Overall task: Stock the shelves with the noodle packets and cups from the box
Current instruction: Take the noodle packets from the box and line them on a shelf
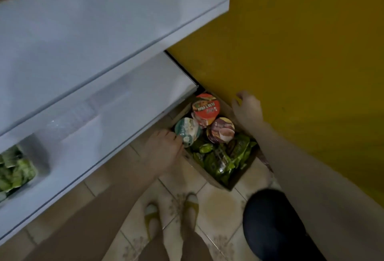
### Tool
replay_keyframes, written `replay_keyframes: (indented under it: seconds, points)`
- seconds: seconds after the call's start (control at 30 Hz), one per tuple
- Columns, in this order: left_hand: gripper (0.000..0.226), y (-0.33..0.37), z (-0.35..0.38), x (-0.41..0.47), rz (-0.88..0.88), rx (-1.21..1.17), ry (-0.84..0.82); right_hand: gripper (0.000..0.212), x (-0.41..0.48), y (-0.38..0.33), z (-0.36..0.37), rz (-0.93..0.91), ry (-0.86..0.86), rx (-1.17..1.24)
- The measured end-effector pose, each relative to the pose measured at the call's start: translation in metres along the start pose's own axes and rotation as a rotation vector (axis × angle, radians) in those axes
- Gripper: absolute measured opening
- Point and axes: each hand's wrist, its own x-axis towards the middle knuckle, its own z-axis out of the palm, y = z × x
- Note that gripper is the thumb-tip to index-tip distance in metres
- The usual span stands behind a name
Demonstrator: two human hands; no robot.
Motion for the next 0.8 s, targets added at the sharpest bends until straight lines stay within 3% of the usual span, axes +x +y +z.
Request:
replay_keyframes:
  seconds: [0.1, 0.27, 0.37, 0.63, 0.8]
  points:
    - [0.015, 0.021, 0.038, 0.016, 0.076, 0.053, -0.111, 0.034, -0.007, 0.052, 0.024, 0.09, -0.05, 0.015]
    - [0.027, 0.047, 0.133, 0.051, 0.217, 0.112, -0.299, 0.028, -0.012, 0.136, 0.085, 0.233, -0.108, 0.049]
    - [0.013, 0.059, 0.185, 0.072, 0.26, 0.197, -0.378, 0.028, -0.013, 0.179, 0.132, 0.294, -0.155, 0.057]
    - [0.026, 0.059, 0.33, 0.146, 0.288, 0.256, -0.537, 0.035, 0.0, 0.242, 0.251, 0.404, -0.354, -0.004]
    - [0.036, 0.064, 0.394, 0.18, 0.256, 0.282, -0.751, 0.048, 0.003, 0.264, 0.285, 0.349, -0.332, -0.232]
